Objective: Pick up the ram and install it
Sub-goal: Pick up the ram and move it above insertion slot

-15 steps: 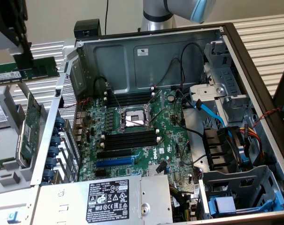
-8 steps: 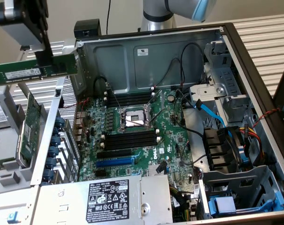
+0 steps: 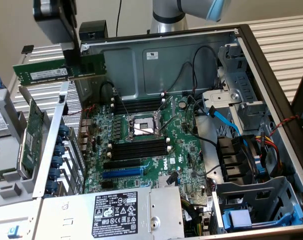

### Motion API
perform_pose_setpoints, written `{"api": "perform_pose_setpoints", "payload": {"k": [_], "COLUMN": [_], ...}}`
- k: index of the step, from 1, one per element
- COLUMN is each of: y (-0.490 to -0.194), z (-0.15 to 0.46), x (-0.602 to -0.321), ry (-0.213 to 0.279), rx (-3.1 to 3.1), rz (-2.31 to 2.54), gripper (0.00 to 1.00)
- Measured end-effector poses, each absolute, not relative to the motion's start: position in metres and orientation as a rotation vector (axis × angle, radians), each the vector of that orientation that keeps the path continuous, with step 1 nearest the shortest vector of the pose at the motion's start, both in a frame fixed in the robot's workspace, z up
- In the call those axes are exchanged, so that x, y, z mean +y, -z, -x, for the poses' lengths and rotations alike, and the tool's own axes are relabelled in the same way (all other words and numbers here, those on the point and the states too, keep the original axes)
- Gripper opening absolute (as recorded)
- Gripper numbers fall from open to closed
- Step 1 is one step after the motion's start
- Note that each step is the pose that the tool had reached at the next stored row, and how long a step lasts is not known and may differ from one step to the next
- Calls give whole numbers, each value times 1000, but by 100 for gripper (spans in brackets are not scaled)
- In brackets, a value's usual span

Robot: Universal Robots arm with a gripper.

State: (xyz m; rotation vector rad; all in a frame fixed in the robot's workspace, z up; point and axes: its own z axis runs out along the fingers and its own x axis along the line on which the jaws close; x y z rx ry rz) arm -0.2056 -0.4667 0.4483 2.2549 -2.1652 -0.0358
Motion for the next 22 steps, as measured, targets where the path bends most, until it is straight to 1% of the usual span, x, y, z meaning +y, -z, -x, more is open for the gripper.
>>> {"api": "perform_pose_setpoints", "payload": {"k": [9,15,22], "y": [-444,-443,-443], "z": [182,166,158], "x": [-436,-425,-421], "ry": [27,-5,-15], "rx": [-2162,-2165,-2181], "rz": [-2252,-2254,-2247], "gripper": [13,13,13]}}
